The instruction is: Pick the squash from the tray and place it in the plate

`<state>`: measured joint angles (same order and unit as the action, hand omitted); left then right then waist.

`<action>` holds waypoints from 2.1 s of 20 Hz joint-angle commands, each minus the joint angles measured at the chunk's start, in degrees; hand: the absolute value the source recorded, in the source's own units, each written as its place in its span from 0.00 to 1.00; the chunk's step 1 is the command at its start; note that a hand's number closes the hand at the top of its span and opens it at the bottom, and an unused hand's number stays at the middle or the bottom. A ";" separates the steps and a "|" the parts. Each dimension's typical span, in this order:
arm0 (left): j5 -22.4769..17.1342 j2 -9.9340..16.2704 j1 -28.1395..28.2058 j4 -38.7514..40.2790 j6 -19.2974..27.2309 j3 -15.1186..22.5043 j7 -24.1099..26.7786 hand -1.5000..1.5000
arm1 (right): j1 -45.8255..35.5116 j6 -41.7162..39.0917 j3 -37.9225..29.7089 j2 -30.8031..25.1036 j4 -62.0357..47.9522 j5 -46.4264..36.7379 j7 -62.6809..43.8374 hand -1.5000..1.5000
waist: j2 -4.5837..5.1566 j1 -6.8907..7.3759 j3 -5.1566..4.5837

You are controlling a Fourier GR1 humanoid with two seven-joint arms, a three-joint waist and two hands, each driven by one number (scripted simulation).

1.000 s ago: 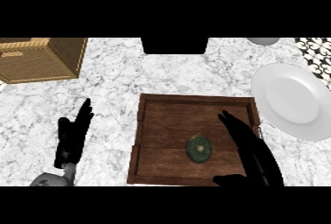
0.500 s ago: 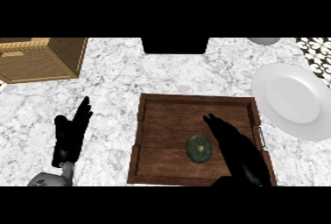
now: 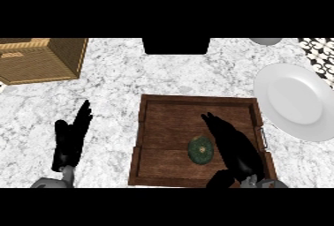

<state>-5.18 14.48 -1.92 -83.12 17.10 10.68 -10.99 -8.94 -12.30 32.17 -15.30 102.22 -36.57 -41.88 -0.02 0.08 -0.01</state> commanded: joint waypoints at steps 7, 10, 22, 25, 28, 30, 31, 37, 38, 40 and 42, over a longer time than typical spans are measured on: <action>3.61 -3.08 -0.47 0.87 -3.04 -2.90 -0.46 0.50 | 0.62 -3.38 -4.89 4.79 -5.90 -4.30 5.78 0.00 | 0.00 -0.04 0.01; 5.41 -4.86 -2.36 0.79 -1.36 -2.15 -1.54 0.50 | -0.82 2.16 -3.60 9.32 -13.99 -7.13 8.57 0.00 | 0.04 0.00 0.01; 4.50 -3.07 3.88 -1.91 -7.70 -7.32 1.31 0.50 | -0.54 2.53 -5.28 8.93 -15.92 -13.74 16.12 1.00 | 0.02 0.14 0.01; 5.70 -3.54 0.17 -2.29 -7.03 -7.25 -2.90 0.50 | -2.15 6.24 -4.49 11.23 -21.51 -17.28 17.54 1.00 | 0.05 0.15 0.02; 3.91 -2.25 0.87 -1.28 -8.88 -9.51 -2.33 0.50 | 3.40 3.10 -3.01 6.98 -7.96 -20.18 12.52 1.00 | -0.08 -0.25 -0.01; 6.92 -6.24 -1.40 2.58 -5.54 -7.16 0.00 0.50 | 0.37 5.74 -5.09 8.48 -9.18 -22.24 11.19 1.00 | 0.01 -0.34 -0.02; 6.47 -3.78 0.46 -4.51 -6.81 -7.42 -5.26 0.50 | 0.72 7.75 -8.22 5.58 -10.76 -20.36 17.46 1.00 | -0.03 -0.01 0.02; 6.52 -5.75 3.08 -2.99 -6.84 -6.71 -0.94 0.50 | -2.58 10.06 -19.34 -6.90 -23.22 -10.37 44.41 1.00 | 0.15 0.56 0.08; 6.56 -5.51 -1.43 0.66 -6.62 -8.27 -1.71 0.50 | -5.52 10.78 -20.27 -5.75 -25.20 -11.35 44.24 1.00 | 0.18 0.22 0.04; 7.78 -6.80 -1.62 0.39 -5.35 -7.00 -2.17 0.50 | -9.18 10.24 -24.59 -8.61 -25.64 -8.90 47.00 1.00 | 0.18 0.20 0.04; 7.44 -5.93 -0.42 -1.14 -6.57 -7.42 -2.56 0.50 | -2.77 11.66 -23.26 -7.77 -17.25 -9.76 46.44 1.00 | -0.06 -0.28 0.01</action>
<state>1.86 8.70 -2.26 -83.71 10.65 3.25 -12.89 -13.67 -2.87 11.47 -21.16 81.48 -47.03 0.42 0.04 0.15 0.00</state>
